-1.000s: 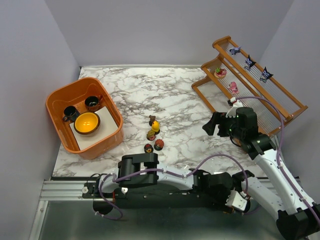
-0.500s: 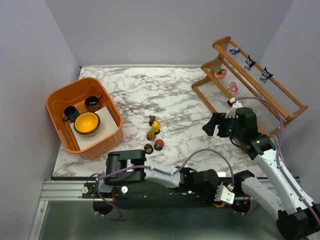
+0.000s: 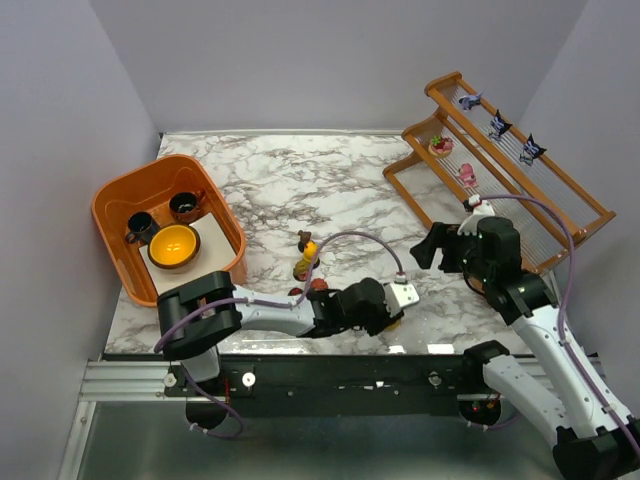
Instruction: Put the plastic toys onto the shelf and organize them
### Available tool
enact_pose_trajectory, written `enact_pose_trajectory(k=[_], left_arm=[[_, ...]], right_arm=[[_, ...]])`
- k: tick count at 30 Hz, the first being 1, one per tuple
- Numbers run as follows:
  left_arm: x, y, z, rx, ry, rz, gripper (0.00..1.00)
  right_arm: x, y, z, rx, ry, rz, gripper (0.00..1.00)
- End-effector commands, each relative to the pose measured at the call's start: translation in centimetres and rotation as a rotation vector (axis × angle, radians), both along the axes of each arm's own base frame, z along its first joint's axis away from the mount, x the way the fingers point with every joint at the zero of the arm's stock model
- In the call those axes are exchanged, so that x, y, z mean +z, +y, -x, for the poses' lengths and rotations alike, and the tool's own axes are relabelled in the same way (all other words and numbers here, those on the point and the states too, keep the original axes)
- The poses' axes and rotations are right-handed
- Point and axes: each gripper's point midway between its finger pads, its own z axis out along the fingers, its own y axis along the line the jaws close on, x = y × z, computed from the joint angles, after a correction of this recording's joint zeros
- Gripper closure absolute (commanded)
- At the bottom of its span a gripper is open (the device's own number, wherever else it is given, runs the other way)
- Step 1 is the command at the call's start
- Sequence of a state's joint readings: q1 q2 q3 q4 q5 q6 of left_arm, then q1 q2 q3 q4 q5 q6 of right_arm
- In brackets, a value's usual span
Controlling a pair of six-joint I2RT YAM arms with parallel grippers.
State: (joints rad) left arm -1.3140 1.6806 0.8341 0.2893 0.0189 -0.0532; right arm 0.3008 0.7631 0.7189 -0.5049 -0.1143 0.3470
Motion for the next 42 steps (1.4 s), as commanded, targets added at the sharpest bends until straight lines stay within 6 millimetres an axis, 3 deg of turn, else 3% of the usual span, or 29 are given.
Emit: enact_pose_trajectory(k=[1,4,5,7,13,14,17,18,21,23,25,26,31,32,38,42], left_arm=[[2.1,2.0,-6.5,0.323,0.02,0.048,0.61],[2.4,3.6,-9.3,0.458,0.043,0.045,0.33],[2.7,3.9,-9.9,0.487,0.044,0.05,0.15],[3.4,5.3,-11.9,0.578,0.04,0.051,0.01],[9.2,9.9,-17.5,0.809,0.015,0.089,0.01],[11.0,11.9,-19.4,0.897,0.017,0.124,0.01],[15.6,15.6,-21.7,1.029,0.003,0.186,0.01],[16.8,17.9,-23.1,1.108,-0.026,0.198,0.01],[21.4,22.5,-24.0,1.226,-0.114,0.231,0.01],[25.3,25.6,-23.7,1.321,-0.227,0.263,0.01],[27.8,28.4,-23.2,1.393,-0.336,0.258,0.01],[29.8,29.9,-22.3,1.419,-0.377,0.302,0.01],[35.1,34.8,-19.1,1.488,-0.542,0.454,0.01],[36.7,36.0,-17.7,1.485,-0.565,0.518,0.01],[39.6,39.8,-14.1,1.485,-0.676,0.643,0.01],[40.1,40.6,-13.2,1.478,-0.712,0.644,0.01]], right_arm=[[4.5,-2.6,-1.1,-0.149,-0.16,0.018,0.07],[5.9,-4.2,-0.9,-0.219,-0.225,0.037,0.07],[6.4,-4.8,-0.7,-0.249,-0.246,0.044,0.07],[7.6,-5.5,-0.2,-0.267,-0.304,0.049,0.07],[11.6,-7.5,1.7,-0.302,-0.491,0.073,0.05],[12.3,-7.9,2.0,-0.318,-0.52,0.074,0.04],[14.2,-8.8,3.1,-0.339,-0.6,0.089,0.0],[14.6,-9.0,3.3,-0.339,-0.616,0.095,0.0],[15.9,-9.9,4.1,-0.368,-0.676,0.119,0.0],[16.5,-10.8,4.5,-0.404,-0.702,0.136,0.0],[17.1,-11.4,5.1,-0.426,-0.728,0.149,0.0],[17.3,-11.8,5.2,-0.445,-0.735,0.155,0.0],[18.5,-12.7,5.9,-0.484,-0.77,0.162,0.0],[18.8,-12.8,6.0,-0.491,-0.778,0.164,0.0],[20.1,-13.4,6.3,-0.52,-0.824,0.165,0.0],[20.7,-13.6,6.5,-0.535,-0.84,0.159,0.0]])
